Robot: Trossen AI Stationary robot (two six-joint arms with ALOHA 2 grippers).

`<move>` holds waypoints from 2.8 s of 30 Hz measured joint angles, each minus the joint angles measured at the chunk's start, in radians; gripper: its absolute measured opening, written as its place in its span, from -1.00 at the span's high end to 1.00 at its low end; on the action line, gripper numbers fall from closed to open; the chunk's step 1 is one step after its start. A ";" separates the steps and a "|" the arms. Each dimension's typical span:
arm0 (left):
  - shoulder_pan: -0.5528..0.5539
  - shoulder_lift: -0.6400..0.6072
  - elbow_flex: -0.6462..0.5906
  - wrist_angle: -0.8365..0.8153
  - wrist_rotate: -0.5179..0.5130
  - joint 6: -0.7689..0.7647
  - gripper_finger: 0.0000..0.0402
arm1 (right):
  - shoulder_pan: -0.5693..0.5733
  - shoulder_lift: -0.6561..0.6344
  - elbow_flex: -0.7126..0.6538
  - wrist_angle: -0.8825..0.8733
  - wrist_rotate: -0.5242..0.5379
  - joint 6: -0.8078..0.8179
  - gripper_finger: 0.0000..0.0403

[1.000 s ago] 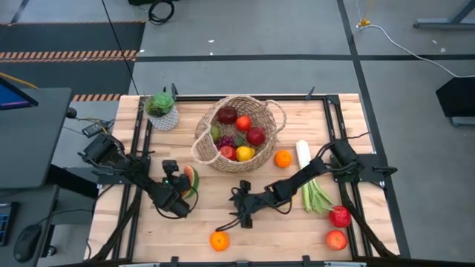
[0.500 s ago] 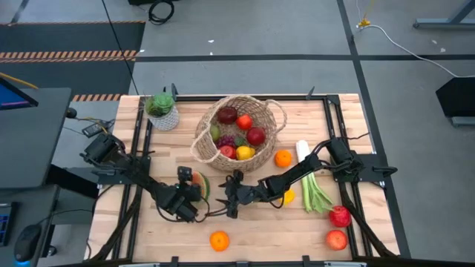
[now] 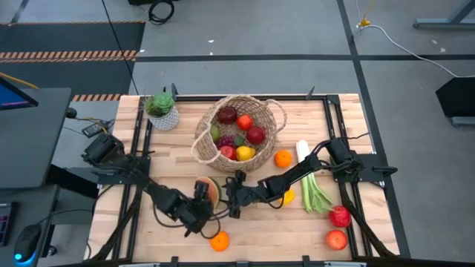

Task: Build produce basket
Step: Put the watermelon into the basket

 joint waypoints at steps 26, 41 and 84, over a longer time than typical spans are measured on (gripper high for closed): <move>0.092 -0.046 -0.168 -0.436 -0.178 -0.225 0.35 | -0.001 0.000 0.000 -0.039 0.050 0.000 -0.32; 0.434 -0.222 -0.175 -0.230 0.075 0.024 0.66 | 0.001 0.000 0.000 -0.042 0.026 0.008 -0.32; 0.124 -0.258 -0.146 -0.039 0.300 -0.192 0.84 | 0.005 -0.002 -0.001 0.000 -0.256 0.132 -0.32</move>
